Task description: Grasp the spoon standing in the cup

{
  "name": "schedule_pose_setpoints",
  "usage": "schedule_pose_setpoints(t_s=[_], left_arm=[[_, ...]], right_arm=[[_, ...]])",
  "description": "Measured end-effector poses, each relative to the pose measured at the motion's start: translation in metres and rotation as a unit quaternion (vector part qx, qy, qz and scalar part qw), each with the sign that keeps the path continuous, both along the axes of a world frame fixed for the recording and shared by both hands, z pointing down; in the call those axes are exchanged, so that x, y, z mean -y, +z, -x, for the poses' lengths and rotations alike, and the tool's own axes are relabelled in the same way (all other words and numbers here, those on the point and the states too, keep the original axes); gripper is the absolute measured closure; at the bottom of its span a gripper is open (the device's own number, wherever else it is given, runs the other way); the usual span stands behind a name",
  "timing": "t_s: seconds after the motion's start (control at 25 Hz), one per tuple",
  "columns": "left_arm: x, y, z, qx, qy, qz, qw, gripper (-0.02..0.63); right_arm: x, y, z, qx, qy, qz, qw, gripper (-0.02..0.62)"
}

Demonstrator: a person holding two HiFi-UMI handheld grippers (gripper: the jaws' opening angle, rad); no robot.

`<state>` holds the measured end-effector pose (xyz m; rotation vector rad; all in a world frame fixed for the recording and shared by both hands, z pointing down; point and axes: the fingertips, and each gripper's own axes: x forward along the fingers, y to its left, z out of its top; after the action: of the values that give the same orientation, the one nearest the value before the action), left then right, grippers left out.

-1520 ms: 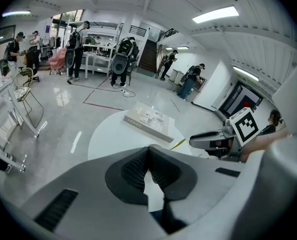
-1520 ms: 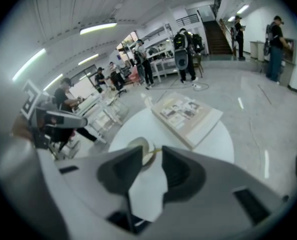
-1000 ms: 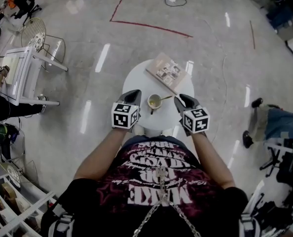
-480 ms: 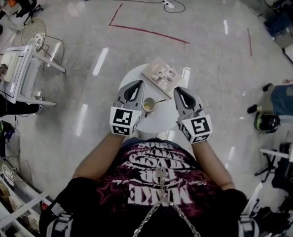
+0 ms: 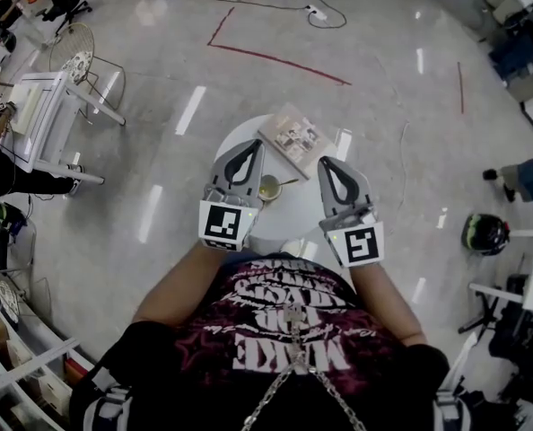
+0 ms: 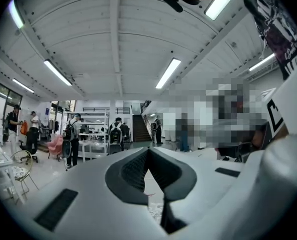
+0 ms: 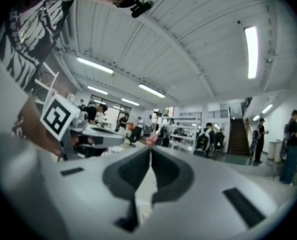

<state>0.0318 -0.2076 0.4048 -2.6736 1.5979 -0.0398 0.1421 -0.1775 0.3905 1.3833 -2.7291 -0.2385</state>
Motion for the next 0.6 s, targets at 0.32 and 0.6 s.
schedule_pose_setpoints(t_s=[0.32,0.6], left_arm=[[-0.011,0.003,-0.008,0.002,-0.006,-0.006,1.0000,0.581],[-0.017,0.007,-0.016,0.008,0.006,0.001,1.0000,0.581]], right_arm=[[-0.007,0.004,-0.015,0.012,0.007,0.005,1.000,0.558],[-0.013,0.003,-0.017,0.023,0.007,0.010,1.000,0.559]])
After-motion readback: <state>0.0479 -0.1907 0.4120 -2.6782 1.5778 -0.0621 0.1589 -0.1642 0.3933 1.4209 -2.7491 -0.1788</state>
